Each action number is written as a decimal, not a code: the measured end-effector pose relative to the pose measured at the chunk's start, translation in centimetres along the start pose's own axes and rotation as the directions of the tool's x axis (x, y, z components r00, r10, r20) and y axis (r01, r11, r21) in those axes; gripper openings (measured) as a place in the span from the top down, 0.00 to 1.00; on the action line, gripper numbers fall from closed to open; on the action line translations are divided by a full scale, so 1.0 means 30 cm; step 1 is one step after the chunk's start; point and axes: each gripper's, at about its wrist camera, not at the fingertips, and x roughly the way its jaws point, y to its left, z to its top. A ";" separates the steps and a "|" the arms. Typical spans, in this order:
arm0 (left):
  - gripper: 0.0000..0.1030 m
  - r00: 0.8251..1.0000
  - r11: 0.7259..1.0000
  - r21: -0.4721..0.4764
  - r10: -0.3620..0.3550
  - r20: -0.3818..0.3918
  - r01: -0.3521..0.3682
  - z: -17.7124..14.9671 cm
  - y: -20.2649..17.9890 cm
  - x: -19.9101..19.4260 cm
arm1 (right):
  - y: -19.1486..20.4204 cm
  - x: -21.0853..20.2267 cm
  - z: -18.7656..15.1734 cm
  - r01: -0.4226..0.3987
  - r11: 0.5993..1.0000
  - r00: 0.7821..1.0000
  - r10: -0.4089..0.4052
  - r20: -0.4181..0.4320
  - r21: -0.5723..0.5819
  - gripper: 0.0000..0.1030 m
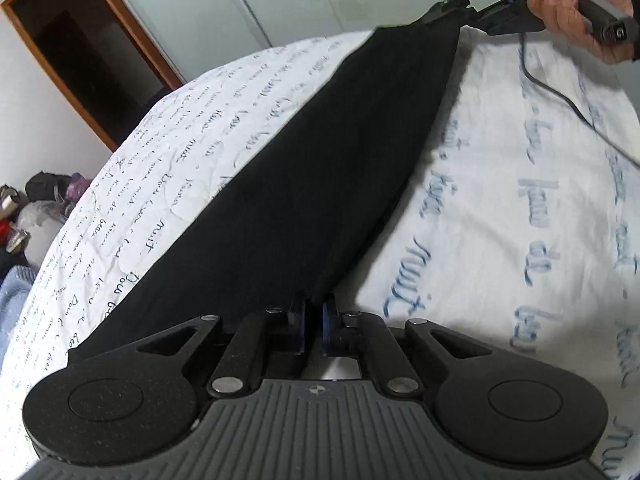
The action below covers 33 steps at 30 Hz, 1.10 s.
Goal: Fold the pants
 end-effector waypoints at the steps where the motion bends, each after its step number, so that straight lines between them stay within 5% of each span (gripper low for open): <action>1: 0.90 1.000 1.000 -0.011 -0.008 -0.011 0.007 -0.003 0.006 0.012 | 0.015 0.010 0.012 0.004 1.000 1.000 -0.004 -0.003 -0.015 0.95; 2: 0.79 1.000 0.999 -0.026 -0.021 -0.022 0.020 -0.009 0.007 0.027 | 0.013 0.024 0.021 0.021 1.000 1.000 -0.021 -0.010 -0.021 0.93; 4: 0.79 1.000 0.999 -0.036 -0.014 0.001 0.014 -0.022 -0.010 0.018 | -0.038 0.076 0.035 0.091 0.996 0.993 -0.090 -0.080 0.010 0.91; 7: 0.56 0.996 0.997 -0.054 -0.059 0.068 0.062 -0.060 -0.011 -0.070 | -0.078 0.038 0.049 0.044 0.997 0.996 -0.038 -0.081 0.070 0.84; 9: 0.36 0.988 0.990 -0.097 -0.084 0.132 0.097 -0.101 0.014 -0.144 | -0.045 -0.029 0.061 0.075 0.997 0.997 -0.074 0.030 -0.008 0.73; 11: 0.32 0.980 0.986 -0.139 -0.067 0.190 0.094 -0.139 0.045 -0.208 | -0.008 -0.060 0.073 0.069 0.994 0.992 -0.060 0.107 -0.085 0.38; 14: 0.31 0.977 0.973 -0.231 0.062 0.206 -0.013 -0.184 0.096 -0.245 | 0.064 -0.007 0.091 0.033 0.989 0.998 -0.025 0.055 -0.145 0.32; 16: 0.31 0.969 0.932 -0.339 0.190 0.158 -0.127 -0.214 0.148 -0.231 | 0.143 0.069 0.078 0.009 0.978 1.000 -0.010 0.000 -0.209 0.32; 19: 0.31 0.952 0.790 -0.560 0.307 0.010 -0.249 -0.277 0.245 -0.199 | 0.295 0.219 -0.007 -0.065 0.944 0.991 0.024 -0.130 -0.323 0.32; 21: 0.30 0.953 0.628 -0.746 0.302 -0.029 -0.221 -0.357 0.313 -0.216 | 0.412 0.338 -0.083 -0.134 0.891 0.967 0.022 -0.253 -0.434 0.32; 23: 0.30 0.942 0.449 -0.878 0.334 -0.009 -0.168 -0.446 0.351 -0.256 | 0.533 0.468 -0.198 -0.229 0.819 0.924 0.012 -0.383 -0.526 0.32; 25: 0.26 0.914 0.316 -0.934 0.404 -0.028 -0.168 -0.503 0.356 -0.293 | 0.633 0.609 -0.308 -0.332 0.787 0.850 0.010 -0.527 -0.521 0.32; 29: 0.17 0.888 0.172 -0.973 0.457 -0.057 -0.151 -0.576 0.369 -0.319 | 0.790 0.899 -0.527 -0.453 0.784 0.689 0.005 -0.724 -0.425 0.32; 33: 0.17 0.899 0.134 -0.981 0.434 -0.068 -0.139 -0.612 0.399 -0.323 | 0.898 1.082 -0.705 -0.490 0.779 0.587 -0.038 -0.809 -0.392 0.32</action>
